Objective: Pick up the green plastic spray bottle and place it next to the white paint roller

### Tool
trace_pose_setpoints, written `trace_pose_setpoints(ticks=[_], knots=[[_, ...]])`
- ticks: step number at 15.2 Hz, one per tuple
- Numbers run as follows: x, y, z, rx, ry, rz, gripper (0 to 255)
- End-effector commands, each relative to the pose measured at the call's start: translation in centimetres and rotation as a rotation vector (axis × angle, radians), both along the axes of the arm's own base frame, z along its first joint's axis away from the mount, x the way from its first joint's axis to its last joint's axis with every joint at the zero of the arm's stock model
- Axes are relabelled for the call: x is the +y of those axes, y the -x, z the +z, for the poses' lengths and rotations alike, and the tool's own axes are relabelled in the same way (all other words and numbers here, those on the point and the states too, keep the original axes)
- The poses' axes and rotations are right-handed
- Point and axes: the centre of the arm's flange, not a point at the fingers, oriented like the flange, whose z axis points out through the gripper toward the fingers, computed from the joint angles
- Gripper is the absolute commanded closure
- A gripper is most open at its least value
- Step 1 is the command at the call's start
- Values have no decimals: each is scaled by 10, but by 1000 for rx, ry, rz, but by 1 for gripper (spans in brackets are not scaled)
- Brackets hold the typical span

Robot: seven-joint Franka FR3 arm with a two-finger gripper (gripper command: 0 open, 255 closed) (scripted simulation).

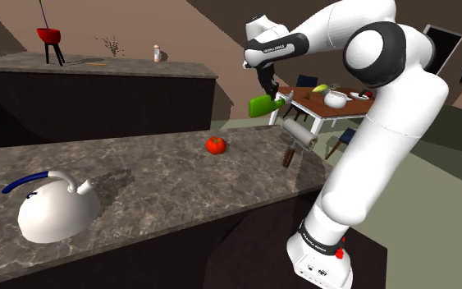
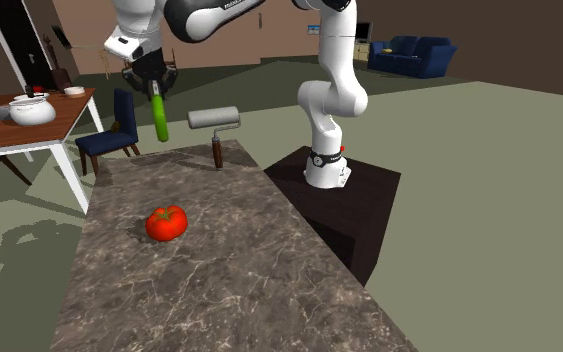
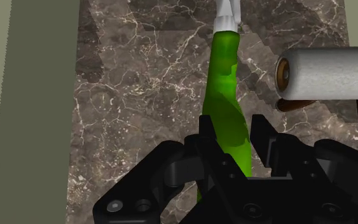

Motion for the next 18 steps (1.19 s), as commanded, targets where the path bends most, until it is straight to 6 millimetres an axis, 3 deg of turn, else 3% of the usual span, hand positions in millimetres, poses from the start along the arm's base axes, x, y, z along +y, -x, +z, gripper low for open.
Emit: trace_pose_setpoints(ticks=[1, 18], knots=[[-1, 0, -10, -1, 0, 0, 255], [-1, 0, -100, -1, 0, 0, 255]])
